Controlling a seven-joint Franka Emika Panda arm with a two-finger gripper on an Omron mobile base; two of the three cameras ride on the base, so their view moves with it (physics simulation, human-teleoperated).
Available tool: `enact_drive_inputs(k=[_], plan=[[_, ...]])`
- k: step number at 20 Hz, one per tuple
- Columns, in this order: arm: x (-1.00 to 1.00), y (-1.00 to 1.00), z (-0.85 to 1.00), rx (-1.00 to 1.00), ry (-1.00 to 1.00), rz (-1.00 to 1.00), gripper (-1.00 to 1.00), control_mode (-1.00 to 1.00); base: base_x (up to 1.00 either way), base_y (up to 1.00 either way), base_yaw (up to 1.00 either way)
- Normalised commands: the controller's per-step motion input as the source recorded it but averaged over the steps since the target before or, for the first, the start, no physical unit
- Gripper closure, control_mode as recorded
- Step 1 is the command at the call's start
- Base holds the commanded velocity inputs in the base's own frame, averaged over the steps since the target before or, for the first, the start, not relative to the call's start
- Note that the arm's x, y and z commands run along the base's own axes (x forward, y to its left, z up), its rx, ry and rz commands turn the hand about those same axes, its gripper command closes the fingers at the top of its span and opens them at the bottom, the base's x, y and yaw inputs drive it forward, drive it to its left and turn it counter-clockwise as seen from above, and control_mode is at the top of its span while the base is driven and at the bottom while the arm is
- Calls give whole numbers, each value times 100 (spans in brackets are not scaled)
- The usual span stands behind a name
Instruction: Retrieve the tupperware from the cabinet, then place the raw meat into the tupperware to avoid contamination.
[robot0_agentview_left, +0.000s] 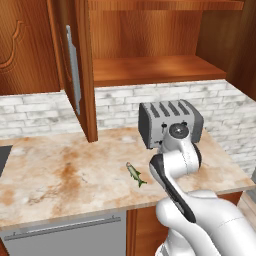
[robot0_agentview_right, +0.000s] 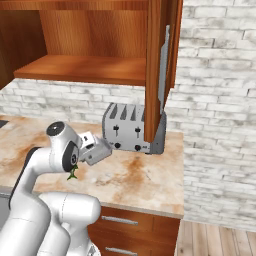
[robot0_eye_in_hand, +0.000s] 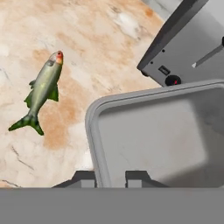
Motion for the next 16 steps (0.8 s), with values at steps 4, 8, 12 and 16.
enact_drive_inputs(k=[4, 8, 12, 16], plan=[[0, 0, -47, 0, 8, 2, 100, -100, 0, 0, 0], [0, -1, -53, 0, 9, 2, 100, -100, 0, 0, 0], [0, -4, -55, 0, 6, 2, 100, -100, 0, 0, 0], [4, -5, -61, -1, 4, 3, 100, -100, 0, 0, 0]])
